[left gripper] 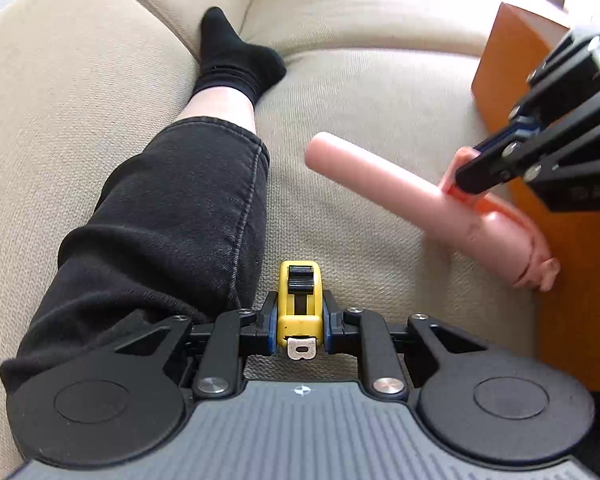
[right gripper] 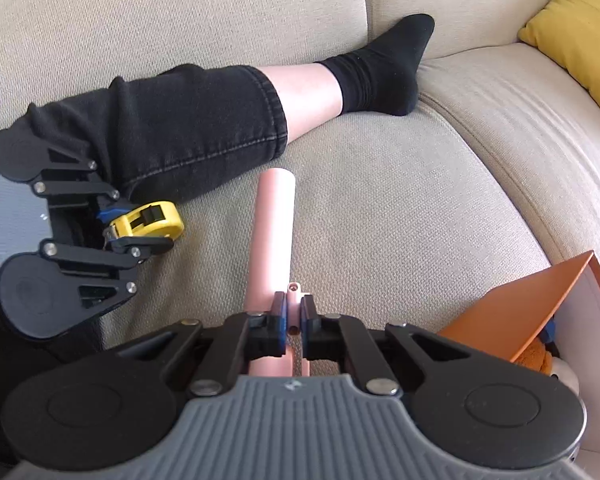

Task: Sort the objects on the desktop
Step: 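Lift the pink curling iron with the right tool while the left tool grasps the yellow tape measure, then carry the tape measure with the left tool while the right tool lowers the curling iron into the box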

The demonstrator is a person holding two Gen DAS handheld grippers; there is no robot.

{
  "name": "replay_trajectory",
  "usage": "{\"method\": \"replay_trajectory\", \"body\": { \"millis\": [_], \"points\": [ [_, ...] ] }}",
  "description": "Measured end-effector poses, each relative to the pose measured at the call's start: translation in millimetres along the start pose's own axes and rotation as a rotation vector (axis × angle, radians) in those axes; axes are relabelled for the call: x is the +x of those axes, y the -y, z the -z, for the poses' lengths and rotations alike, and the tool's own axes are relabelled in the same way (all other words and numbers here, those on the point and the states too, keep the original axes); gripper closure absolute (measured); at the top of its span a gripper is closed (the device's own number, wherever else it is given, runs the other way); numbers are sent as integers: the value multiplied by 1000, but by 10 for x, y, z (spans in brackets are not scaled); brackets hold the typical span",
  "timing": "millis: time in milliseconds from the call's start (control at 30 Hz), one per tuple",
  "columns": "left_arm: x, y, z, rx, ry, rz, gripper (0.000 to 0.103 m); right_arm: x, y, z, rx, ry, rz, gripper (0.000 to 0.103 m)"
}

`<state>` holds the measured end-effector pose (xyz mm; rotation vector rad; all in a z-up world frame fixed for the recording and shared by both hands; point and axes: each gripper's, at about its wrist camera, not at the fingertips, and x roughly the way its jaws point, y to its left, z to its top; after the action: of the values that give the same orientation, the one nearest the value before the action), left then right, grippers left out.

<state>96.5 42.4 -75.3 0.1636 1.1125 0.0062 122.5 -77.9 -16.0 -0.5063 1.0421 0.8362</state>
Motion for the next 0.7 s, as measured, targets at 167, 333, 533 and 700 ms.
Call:
{"method": "replay_trajectory", "body": {
  "millis": [167,333,533,700],
  "points": [
    [-349,-112,32,-73,69,107,80,-206,-75,-75,-23,41,-4,97],
    [-670,-151,69,-90,139,160,81,-518,-149,-108,-48,81,-9,97],
    [-939,-79,48,-85,193,216,80,-1038,-224,-10,-93,136,1,97],
    [-1091,1,55,-73,230,279,80,-1435,-224,212,-127,150,18,97]
  ]
}}
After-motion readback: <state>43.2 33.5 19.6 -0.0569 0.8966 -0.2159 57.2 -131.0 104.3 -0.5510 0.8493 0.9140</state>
